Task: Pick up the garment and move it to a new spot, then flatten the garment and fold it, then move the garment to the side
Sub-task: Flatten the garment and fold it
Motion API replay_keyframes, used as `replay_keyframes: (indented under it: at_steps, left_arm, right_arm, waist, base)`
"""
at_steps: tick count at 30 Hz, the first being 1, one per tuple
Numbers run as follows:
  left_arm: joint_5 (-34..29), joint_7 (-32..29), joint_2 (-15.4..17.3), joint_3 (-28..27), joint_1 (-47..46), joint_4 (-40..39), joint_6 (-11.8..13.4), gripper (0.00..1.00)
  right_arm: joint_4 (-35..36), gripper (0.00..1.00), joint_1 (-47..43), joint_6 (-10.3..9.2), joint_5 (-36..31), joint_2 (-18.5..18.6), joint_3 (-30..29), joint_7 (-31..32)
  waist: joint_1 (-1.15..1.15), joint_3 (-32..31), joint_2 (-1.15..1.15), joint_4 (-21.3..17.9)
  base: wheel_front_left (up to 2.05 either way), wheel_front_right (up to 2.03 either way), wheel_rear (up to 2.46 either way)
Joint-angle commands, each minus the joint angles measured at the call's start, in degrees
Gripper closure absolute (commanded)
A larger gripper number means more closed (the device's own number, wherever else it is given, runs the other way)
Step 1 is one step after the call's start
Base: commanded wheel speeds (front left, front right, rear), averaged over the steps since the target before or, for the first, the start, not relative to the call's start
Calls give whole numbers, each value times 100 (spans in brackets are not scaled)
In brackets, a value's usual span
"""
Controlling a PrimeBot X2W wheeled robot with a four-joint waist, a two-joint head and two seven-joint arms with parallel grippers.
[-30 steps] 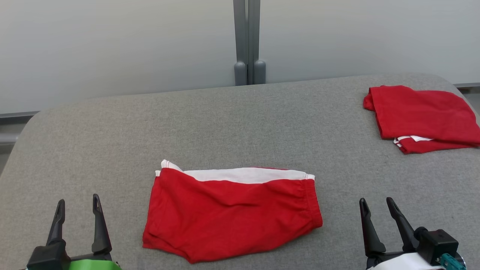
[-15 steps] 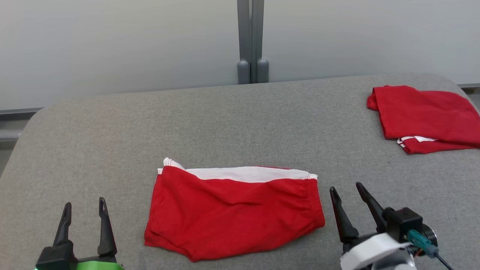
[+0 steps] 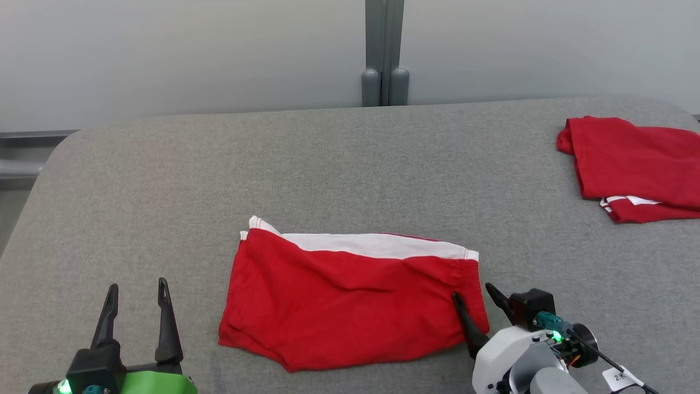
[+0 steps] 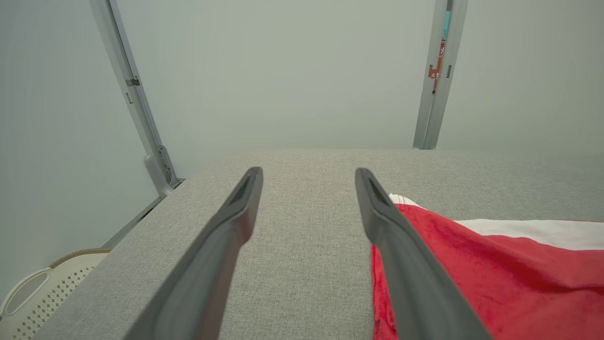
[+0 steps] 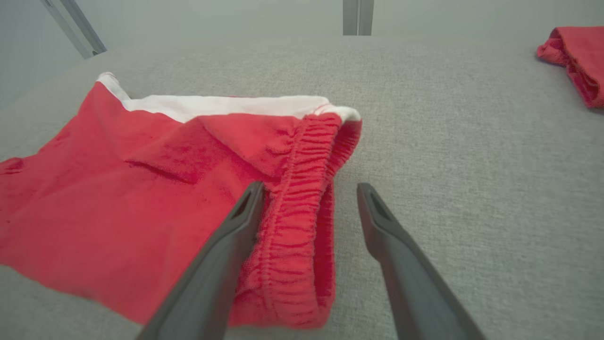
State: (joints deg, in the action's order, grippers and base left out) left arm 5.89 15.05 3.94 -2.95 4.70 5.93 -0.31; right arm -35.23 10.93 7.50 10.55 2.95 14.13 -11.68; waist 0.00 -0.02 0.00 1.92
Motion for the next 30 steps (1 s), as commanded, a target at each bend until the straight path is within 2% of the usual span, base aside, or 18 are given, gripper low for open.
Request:
replay_keyframes:
  at_steps: [1,6,10,18,19,20,23,26,30]
  left_arm:
    - [-70,13,-18,-5,-111,-2,-5,0]
    - [-88,13,-39,3,-155,-12,14,0]
    - [-97,13,-55,33,-216,21,5,0]
    - [-102,13,-79,70,-317,67,-10,0]
    - [-107,14,-80,74,-318,69,-9,0]
    - [-113,13,-83,78,-317,74,-7,0]
    - [-115,13,-87,64,-320,71,13,0]
    - [-109,13,-88,17,-265,42,38,0]
    - [-93,13,-93,5,-176,22,43,0]
  right_arm:
    - [-205,0,116,-3,33,9,2,-72]
    - [-981,0,350,-3,338,-2,175,-173]
    - [-1415,0,575,-3,834,1,505,-234]
    - [-1689,0,837,-2,1972,-9,1344,-299]
    - [-1743,26,871,-2,2047,-6,1383,-305]
    - [-1793,100,931,-2,2129,-5,1401,-308]
    - [-1940,100,1044,-2,2248,-7,1432,-328]
    - [-2027,100,1213,-7,2240,34,1188,-341]
    - [-1891,100,1292,-7,2206,397,808,-346]
  waist:
    - [0,53,0,41]
    - [0,166,0,71]
    - [0,221,0,106]
    - [0,290,0,189]
    - [0,297,0,193]
    - [0,305,0,198]
    - [0,314,0,194]
    - [0,289,0,142]
    - [0,248,0,32]
  base:
    - [0,0,0]
    - [0,0,0]
    - [0,0,0]
    - [0,0,0]
    - [0,0,0]
    - [0,0,0]
    - [0,0,0]
    - [0,0,0]
    - [0,0,0]
